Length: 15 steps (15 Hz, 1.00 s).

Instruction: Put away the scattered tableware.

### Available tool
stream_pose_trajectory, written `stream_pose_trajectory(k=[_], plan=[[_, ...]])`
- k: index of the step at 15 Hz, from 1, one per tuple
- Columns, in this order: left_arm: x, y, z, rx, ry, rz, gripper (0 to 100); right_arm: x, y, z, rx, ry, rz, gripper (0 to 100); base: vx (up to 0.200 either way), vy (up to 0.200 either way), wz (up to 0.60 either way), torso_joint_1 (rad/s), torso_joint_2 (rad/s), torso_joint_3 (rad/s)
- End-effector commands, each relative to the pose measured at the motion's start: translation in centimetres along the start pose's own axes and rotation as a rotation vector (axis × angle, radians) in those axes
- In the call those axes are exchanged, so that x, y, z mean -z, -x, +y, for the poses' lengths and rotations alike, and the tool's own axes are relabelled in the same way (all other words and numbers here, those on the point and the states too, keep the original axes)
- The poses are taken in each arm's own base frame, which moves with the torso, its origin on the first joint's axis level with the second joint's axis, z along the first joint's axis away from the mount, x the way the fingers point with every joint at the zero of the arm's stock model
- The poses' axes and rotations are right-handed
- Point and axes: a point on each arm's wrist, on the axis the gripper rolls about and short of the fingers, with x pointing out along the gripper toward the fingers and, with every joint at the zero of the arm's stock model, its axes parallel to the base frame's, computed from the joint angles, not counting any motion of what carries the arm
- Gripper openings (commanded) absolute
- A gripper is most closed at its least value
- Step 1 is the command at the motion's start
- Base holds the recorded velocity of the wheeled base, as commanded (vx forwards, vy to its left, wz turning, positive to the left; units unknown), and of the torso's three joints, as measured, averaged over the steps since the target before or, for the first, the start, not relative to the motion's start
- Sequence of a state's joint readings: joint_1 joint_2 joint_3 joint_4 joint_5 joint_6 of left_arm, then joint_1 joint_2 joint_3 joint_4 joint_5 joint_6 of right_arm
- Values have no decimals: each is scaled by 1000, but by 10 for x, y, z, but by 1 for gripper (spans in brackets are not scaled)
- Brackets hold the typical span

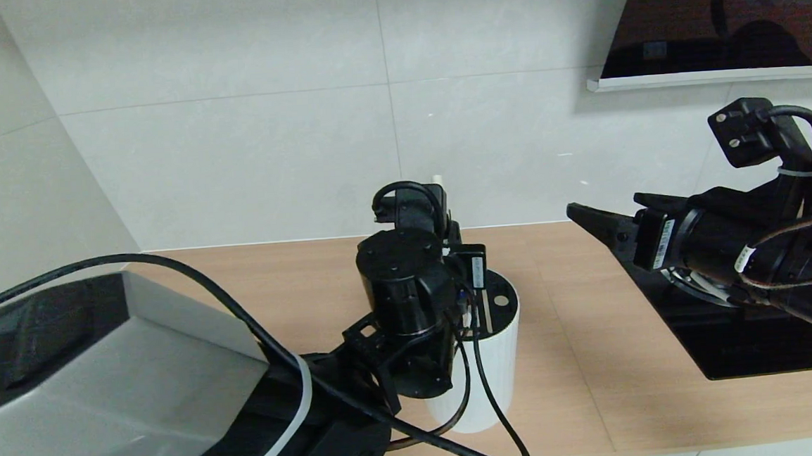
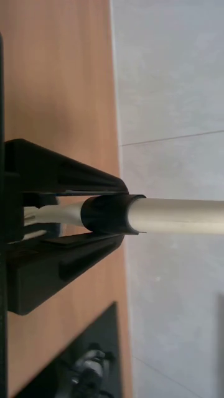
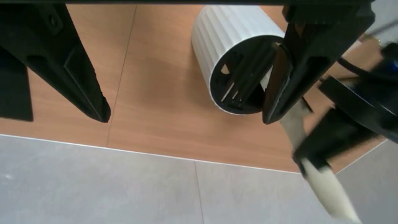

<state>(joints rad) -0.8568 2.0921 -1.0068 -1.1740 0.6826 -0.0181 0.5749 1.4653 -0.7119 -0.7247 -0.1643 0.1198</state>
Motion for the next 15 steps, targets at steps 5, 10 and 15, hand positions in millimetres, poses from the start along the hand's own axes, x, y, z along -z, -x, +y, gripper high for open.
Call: stream_pose_trajectory(k=[5,10,15], plan=[[24,5,-3,15,-44,58,0,1,-1,0,0,0,2,100,0,0,0,0,0,0],[31,9,-5,25,-49,78,0,1,-1,0,0,1,3,100,0,0,0,0,0,0],[32,11,-6,32,-53,84,0,1,-1,0,0,1,3,100,0,0,0,0,0,0]])
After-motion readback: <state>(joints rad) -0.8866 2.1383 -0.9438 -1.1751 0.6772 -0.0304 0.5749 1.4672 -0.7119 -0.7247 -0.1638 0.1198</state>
